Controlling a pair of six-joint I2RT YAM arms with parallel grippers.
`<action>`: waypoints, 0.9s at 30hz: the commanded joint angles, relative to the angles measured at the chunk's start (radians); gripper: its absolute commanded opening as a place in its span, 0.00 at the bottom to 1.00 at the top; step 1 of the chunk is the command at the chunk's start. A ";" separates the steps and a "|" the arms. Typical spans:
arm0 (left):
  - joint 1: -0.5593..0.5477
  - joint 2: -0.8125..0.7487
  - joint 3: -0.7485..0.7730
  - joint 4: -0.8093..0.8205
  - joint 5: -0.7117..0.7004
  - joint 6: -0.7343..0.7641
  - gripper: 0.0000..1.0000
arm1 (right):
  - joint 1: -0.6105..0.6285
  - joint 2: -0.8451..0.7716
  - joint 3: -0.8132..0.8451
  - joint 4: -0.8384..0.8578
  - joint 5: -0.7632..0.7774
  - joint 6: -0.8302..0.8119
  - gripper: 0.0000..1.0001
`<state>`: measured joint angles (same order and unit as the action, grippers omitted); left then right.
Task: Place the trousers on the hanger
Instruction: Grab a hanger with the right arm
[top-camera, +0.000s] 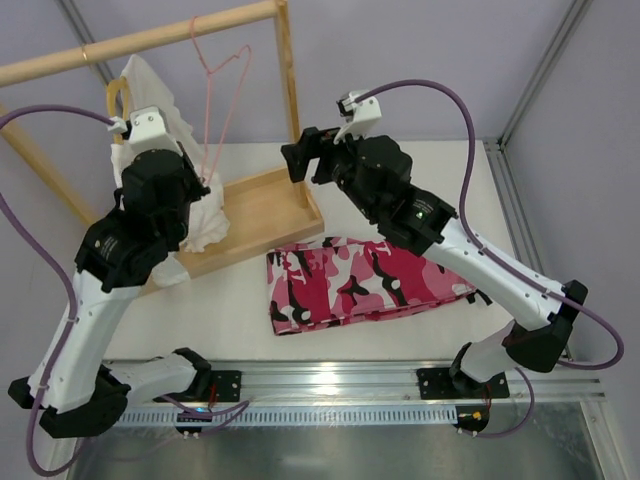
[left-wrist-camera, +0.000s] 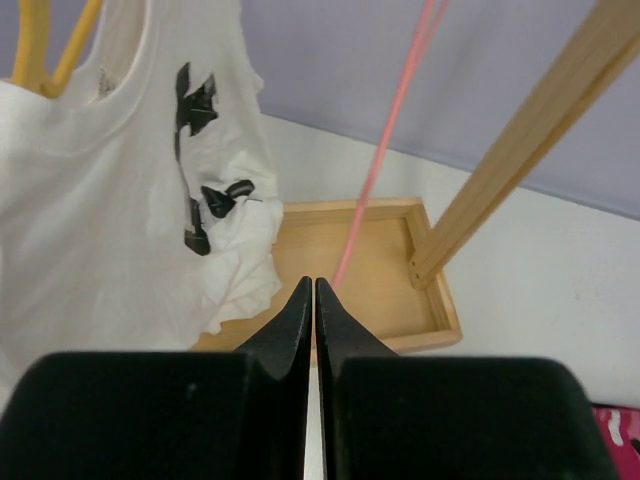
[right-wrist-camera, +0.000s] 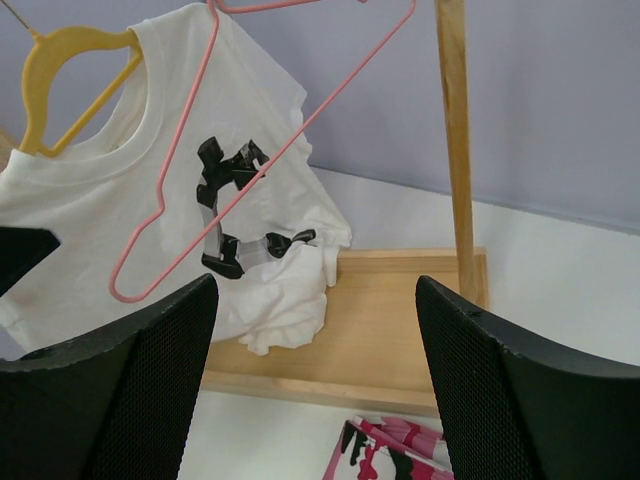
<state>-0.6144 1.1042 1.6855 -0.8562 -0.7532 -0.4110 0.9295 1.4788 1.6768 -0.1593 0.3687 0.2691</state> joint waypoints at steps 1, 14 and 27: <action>0.129 0.060 0.049 -0.032 0.082 -0.014 0.00 | -0.003 -0.034 0.004 0.015 -0.048 0.012 0.83; 0.292 0.094 -0.078 0.051 0.451 -0.123 0.00 | -0.040 0.268 0.391 -0.062 -0.155 0.093 0.89; 0.315 0.089 -0.133 0.077 0.531 -0.121 0.00 | -0.023 0.468 0.579 -0.025 -0.229 -0.030 0.88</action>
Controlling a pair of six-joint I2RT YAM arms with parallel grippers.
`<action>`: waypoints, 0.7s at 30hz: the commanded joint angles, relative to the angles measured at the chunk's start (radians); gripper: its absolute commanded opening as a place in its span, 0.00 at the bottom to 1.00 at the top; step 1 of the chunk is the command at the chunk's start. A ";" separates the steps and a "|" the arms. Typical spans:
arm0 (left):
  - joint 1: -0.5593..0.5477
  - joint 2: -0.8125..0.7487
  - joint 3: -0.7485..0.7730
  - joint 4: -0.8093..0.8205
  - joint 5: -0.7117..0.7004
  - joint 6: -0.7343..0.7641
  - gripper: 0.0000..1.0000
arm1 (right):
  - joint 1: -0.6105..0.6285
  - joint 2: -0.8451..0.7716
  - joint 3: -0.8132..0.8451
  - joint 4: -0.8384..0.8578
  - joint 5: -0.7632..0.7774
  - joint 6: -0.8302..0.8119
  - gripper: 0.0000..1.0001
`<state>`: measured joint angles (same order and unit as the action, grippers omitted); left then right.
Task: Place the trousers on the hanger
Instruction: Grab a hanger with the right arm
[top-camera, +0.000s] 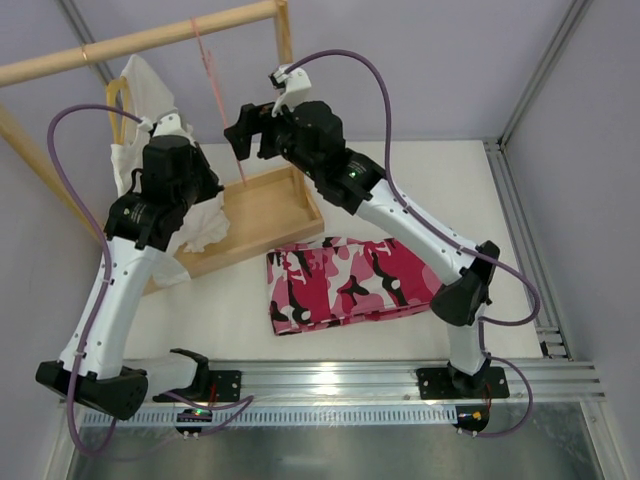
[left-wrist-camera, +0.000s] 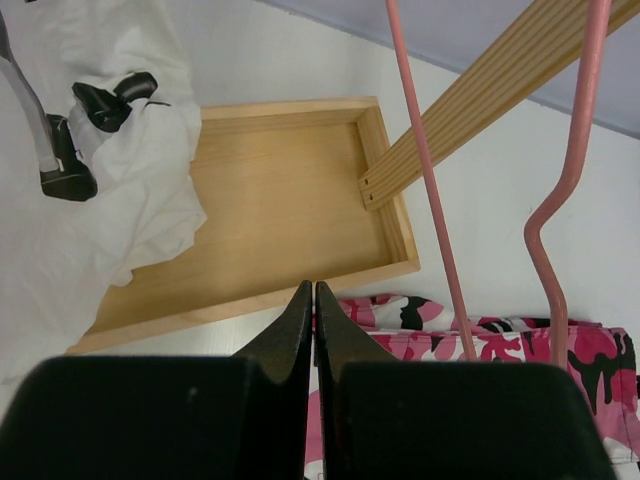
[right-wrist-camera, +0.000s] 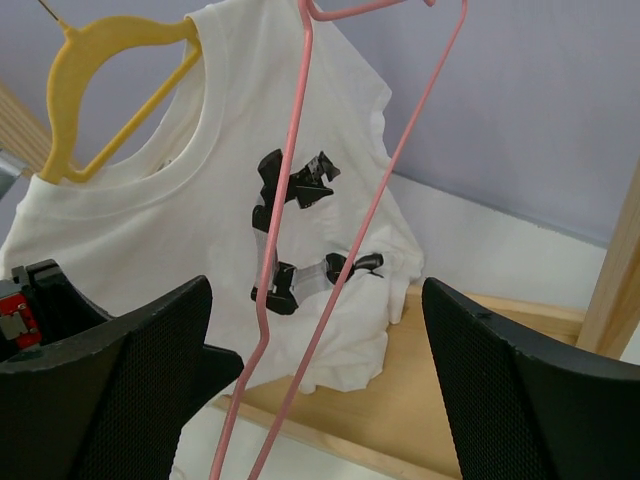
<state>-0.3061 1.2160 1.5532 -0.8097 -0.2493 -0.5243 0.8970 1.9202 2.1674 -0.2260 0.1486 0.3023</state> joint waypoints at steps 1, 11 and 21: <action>0.007 -0.024 -0.017 0.029 0.028 -0.005 0.00 | 0.010 0.055 0.104 0.030 0.002 -0.084 0.87; 0.012 -0.036 -0.099 0.046 0.035 0.000 0.00 | 0.016 0.100 0.095 0.013 0.054 -0.160 0.73; 0.010 -0.088 -0.104 -0.012 0.106 -0.013 0.08 | 0.016 0.155 0.157 0.013 0.054 -0.170 0.46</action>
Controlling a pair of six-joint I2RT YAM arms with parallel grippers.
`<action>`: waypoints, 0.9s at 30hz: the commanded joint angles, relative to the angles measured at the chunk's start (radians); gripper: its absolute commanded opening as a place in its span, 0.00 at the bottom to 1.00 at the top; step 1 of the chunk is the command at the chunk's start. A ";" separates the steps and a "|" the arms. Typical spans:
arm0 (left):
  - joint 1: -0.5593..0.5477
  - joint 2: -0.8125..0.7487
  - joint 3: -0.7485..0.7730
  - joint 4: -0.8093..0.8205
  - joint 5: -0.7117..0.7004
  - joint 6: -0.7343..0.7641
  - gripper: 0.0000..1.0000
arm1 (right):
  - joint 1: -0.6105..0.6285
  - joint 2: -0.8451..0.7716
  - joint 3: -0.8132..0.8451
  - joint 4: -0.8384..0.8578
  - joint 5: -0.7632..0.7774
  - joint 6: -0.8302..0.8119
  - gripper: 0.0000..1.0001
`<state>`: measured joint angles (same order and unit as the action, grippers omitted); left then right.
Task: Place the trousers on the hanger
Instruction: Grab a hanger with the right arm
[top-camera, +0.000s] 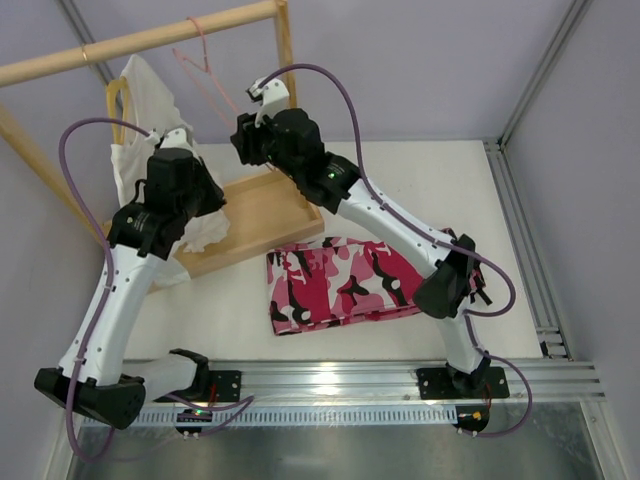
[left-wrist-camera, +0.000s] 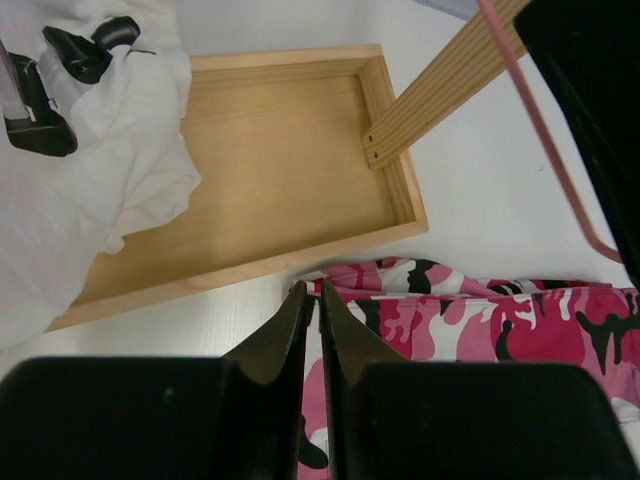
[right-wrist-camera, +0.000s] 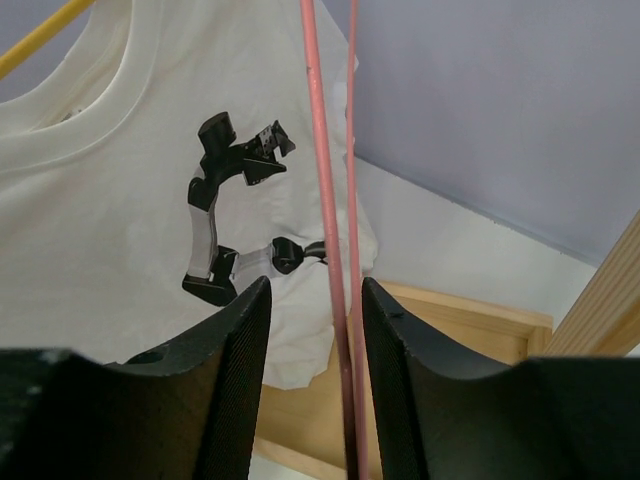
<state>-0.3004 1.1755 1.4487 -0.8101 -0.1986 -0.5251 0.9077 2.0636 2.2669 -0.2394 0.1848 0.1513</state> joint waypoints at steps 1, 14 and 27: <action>0.006 -0.057 0.001 -0.017 0.067 -0.012 0.11 | 0.005 0.015 0.062 0.029 0.016 -0.018 0.44; 0.004 -0.108 -0.005 -0.064 0.273 -0.039 0.89 | 0.007 0.004 0.123 0.078 0.041 -0.068 0.04; 0.004 -0.205 -0.099 -0.014 0.383 -0.015 0.91 | 0.005 -0.105 0.071 0.129 0.056 -0.162 0.04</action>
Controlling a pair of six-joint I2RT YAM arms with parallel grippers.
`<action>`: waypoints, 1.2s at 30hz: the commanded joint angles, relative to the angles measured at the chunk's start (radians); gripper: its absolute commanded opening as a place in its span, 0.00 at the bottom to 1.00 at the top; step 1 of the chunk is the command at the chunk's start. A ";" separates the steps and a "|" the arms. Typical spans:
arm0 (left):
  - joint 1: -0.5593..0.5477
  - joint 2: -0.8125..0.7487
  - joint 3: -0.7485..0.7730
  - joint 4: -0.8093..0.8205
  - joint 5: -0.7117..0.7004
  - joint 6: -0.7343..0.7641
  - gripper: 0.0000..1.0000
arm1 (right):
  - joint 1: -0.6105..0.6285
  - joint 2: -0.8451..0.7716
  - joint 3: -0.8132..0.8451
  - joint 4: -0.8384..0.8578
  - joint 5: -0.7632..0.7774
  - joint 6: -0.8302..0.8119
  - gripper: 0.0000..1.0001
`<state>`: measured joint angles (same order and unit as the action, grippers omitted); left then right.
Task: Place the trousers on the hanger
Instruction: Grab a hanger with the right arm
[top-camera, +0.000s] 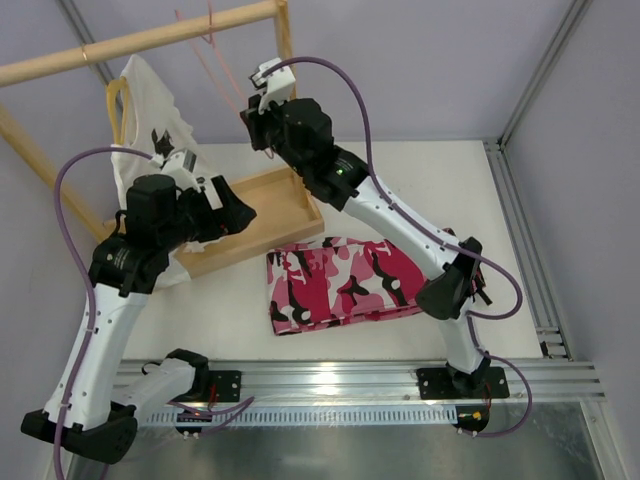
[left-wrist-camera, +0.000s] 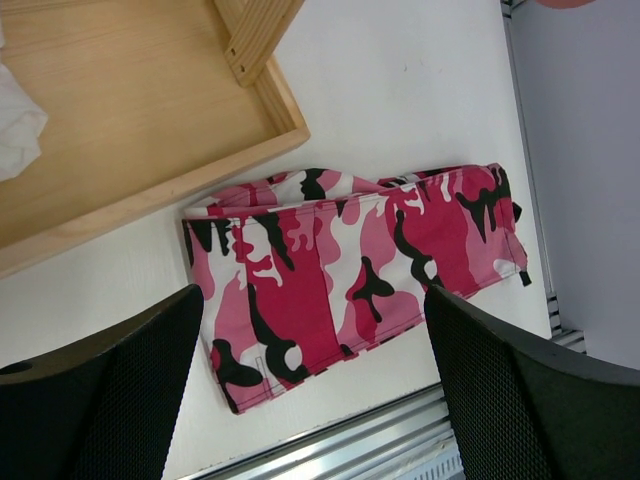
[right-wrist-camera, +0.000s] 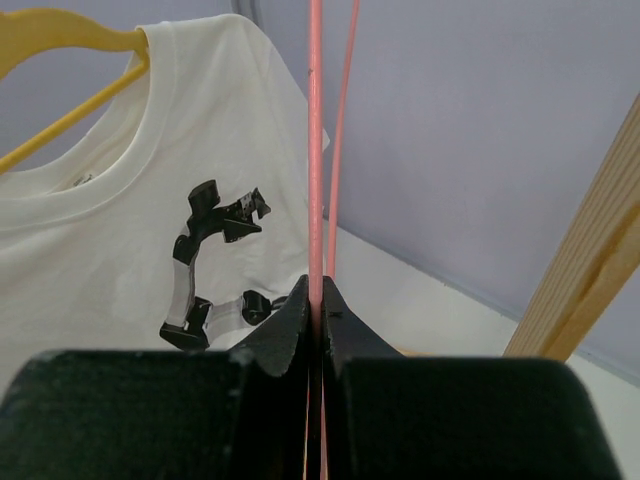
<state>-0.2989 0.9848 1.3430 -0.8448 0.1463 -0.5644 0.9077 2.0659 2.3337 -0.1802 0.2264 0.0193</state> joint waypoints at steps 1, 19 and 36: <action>0.004 -0.015 0.010 0.018 0.042 0.024 0.92 | 0.003 -0.127 -0.011 0.064 0.013 -0.021 0.04; 0.004 -0.051 -0.042 0.001 0.137 0.031 0.91 | 0.010 -0.821 -1.055 0.007 0.074 0.126 0.04; -0.316 0.058 -0.307 0.344 0.018 -0.183 0.86 | 0.086 -1.052 -1.669 -0.180 0.373 0.568 0.04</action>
<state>-0.5697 1.0206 1.0512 -0.6502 0.2008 -0.6922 0.9478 0.9897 0.7238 -0.4023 0.5385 0.4297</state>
